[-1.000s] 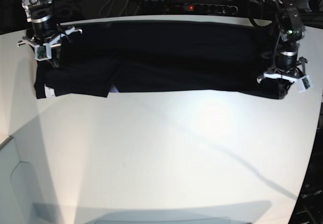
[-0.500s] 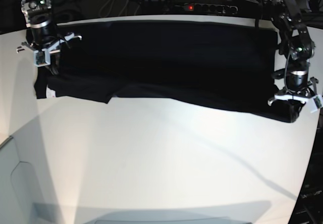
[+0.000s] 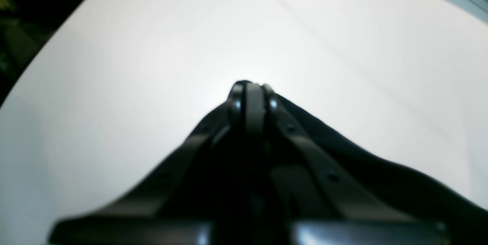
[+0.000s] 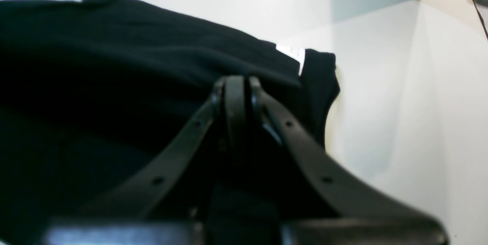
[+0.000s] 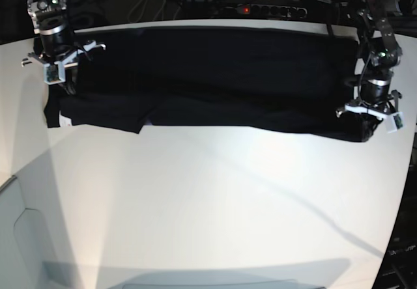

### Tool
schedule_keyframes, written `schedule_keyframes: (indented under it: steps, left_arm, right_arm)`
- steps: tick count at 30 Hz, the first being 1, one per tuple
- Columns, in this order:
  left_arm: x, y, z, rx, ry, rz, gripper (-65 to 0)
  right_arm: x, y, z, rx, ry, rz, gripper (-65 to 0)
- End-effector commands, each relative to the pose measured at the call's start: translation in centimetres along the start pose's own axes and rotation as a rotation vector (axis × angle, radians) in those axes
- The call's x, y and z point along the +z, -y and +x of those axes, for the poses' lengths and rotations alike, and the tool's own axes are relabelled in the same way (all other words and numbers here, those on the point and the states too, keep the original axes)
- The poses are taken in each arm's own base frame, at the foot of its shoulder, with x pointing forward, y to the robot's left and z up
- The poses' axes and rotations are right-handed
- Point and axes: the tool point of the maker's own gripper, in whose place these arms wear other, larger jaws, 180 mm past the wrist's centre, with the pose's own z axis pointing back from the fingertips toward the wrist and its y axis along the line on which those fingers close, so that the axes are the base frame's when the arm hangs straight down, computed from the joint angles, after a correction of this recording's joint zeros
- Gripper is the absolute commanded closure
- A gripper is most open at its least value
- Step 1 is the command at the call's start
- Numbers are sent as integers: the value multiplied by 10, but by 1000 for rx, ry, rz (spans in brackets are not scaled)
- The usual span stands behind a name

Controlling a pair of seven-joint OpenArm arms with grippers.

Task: Fold the T-shirt properly
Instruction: 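Pull the left gripper's end of the strip outward to straighten it, then regrasp both ends of the strip and smooth it flat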

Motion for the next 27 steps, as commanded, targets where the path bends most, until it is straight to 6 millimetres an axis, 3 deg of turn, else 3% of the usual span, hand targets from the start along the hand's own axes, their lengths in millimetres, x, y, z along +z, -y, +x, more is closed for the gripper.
schedule_keyframes:
  steps: [1, 4, 10, 19, 27]
  left_arm:
    - [7, 1, 12, -26, 37, -6, 0]
    - [22, 4, 4, -31, 26, -6, 0]
    - [38, -23, -23, -37, -53, 58, 0]
    - [55, -57, -29, -51, -84, 141, 0]
    - [68, -71, -65, -45, -188, 170, 0]
  right_arm:
    - [2, 3, 11, 5, 43, -3, 0]
    - [2, 3, 9, 2, 39, -3, 0]
    - [1, 3, -1, -11, 17, 1, 0]
    - [0, 5, 0, -9, 18, -2, 0]
    - [0, 5, 0, -9, 18, -2, 0]
